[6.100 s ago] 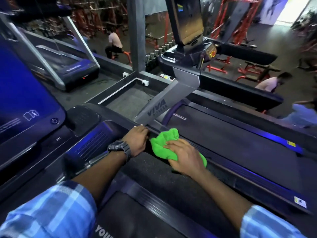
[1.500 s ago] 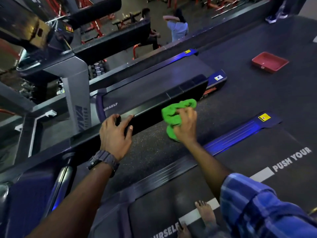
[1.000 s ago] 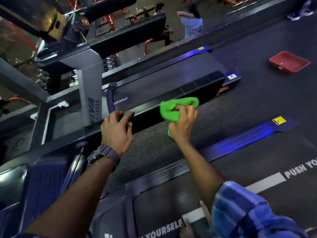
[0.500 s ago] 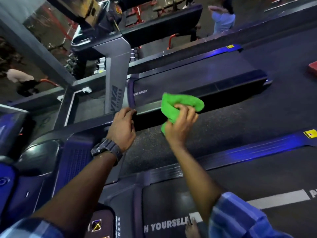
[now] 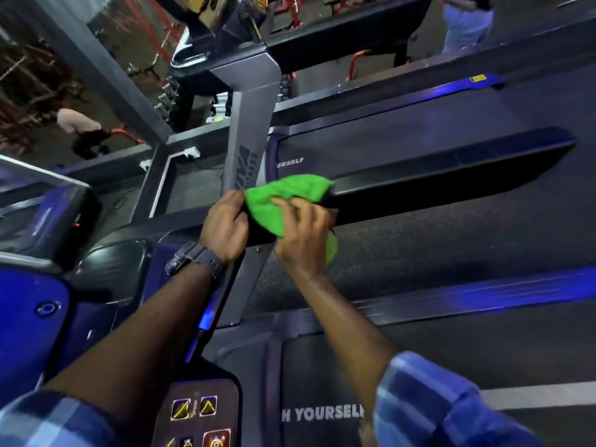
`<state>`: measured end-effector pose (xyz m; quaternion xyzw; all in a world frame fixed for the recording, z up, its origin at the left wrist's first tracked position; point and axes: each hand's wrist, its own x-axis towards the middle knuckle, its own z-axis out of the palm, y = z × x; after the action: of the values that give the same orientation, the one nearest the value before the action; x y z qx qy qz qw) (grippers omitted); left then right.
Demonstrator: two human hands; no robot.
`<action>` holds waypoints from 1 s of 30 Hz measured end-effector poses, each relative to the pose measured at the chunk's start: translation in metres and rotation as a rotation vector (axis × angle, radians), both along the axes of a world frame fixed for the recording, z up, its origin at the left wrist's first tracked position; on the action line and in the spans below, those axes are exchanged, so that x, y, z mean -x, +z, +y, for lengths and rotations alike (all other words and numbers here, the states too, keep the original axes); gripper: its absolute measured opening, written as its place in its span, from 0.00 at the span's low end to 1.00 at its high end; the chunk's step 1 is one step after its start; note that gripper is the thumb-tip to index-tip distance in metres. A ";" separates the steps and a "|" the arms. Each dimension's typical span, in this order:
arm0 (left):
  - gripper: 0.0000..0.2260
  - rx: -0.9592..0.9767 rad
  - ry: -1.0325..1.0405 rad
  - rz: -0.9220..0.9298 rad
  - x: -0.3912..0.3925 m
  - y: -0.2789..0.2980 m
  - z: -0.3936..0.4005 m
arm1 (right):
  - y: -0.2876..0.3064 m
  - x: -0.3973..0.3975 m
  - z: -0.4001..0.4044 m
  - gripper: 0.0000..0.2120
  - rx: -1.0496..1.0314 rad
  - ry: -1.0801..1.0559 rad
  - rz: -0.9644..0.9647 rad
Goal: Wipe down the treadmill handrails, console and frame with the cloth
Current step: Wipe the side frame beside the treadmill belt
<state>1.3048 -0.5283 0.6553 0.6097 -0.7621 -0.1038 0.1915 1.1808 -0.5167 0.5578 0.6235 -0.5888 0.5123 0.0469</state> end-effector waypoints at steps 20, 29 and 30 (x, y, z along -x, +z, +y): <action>0.23 -0.012 0.123 -0.016 0.016 -0.012 0.003 | -0.031 0.075 -0.009 0.11 0.085 0.381 0.712; 0.24 0.049 0.119 -0.207 0.071 -0.016 -0.005 | 0.090 0.111 -0.053 0.23 -0.327 0.216 0.354; 0.25 0.046 0.127 -0.195 0.078 -0.015 -0.005 | 0.086 0.107 -0.052 0.22 -0.335 0.319 0.449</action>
<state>1.2264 -0.5336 0.6404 0.6596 -0.7390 -0.0142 0.1364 1.0734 -0.5689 0.6436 0.8044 -0.5346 0.2589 -0.0085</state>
